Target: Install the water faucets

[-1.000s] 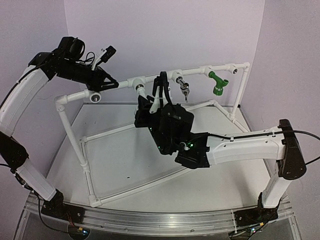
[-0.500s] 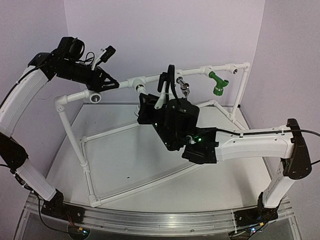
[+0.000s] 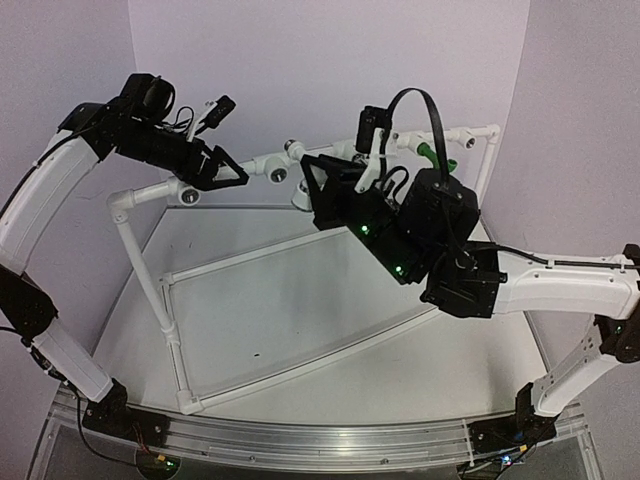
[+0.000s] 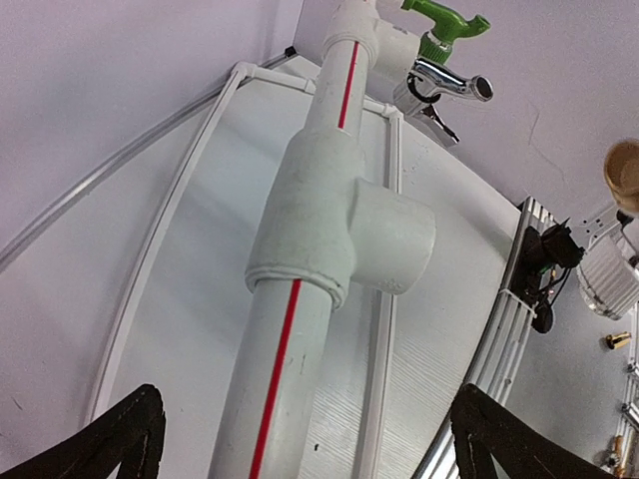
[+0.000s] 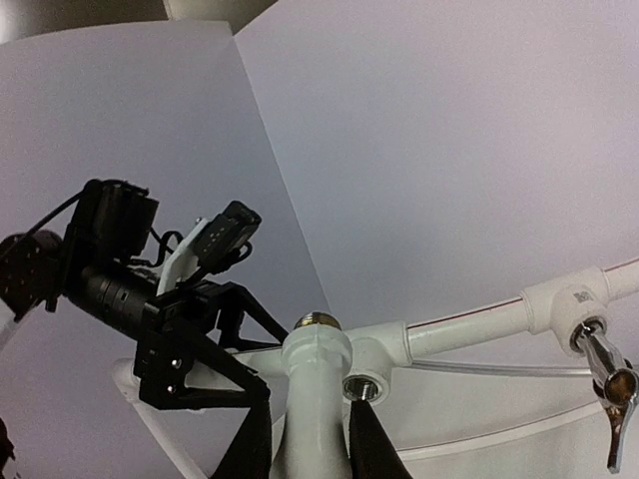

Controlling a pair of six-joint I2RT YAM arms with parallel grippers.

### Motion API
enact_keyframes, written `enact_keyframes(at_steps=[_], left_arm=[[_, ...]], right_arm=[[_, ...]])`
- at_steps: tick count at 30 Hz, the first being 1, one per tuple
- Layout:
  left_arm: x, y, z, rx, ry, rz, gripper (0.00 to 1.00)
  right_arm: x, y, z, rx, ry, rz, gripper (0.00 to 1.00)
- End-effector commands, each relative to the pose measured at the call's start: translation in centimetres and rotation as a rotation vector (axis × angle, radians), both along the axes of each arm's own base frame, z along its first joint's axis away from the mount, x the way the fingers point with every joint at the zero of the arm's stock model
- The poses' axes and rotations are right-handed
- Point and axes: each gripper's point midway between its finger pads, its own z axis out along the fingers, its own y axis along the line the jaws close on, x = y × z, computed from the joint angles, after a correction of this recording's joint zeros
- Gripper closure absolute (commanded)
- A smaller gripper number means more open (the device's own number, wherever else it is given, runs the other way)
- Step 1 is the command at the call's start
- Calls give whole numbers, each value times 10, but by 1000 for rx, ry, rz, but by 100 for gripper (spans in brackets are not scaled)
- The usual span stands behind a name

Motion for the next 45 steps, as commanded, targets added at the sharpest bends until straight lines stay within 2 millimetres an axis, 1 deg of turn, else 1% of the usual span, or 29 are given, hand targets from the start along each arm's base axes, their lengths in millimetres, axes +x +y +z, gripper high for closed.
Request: enact_keyframes(at_steps=[1,3,5,7,8,11,13,15,21,25,30,36,41,45], left_arm=[[-18,4,19,-56,121,50,0],[-26,-2,26,-117,209,42,0],[-42,-12,35,-188,284,-40,0],[-51,-17,46,-250,329,-82,0],[-56,-19,52,-274,337,-106,0],[-70,-21,77,-362,302,-182,0],[-83,-21,92,-417,286,-243,0],[-96,-22,101,-455,307,-309,4],[-113,-22,99,-472,417,-393,23],[-118,-21,98,-480,456,-404,33],[-117,-22,100,-491,459,-409,37],[-117,-22,95,-490,488,-414,43],[-120,-22,91,-487,502,-419,44],[-123,-21,90,-489,501,-432,50]], right_arm=[[-26,8,16,-132,-212,112,100],[-33,10,19,-179,-284,135,100],[-44,15,21,-236,-376,173,100],[-51,17,22,-280,-460,182,100],[-52,17,23,-293,-487,173,100],[-52,18,24,-337,-555,148,100],[-55,20,26,-377,-627,132,100],[-57,21,26,-411,-699,103,100],[-55,29,31,-491,-824,32,100],[-59,33,36,-499,-877,27,100],[-63,38,38,-503,-917,38,100],[-63,48,41,-505,-943,38,100],[-64,55,45,-494,-964,37,100],[-64,60,45,-492,-980,42,100]])
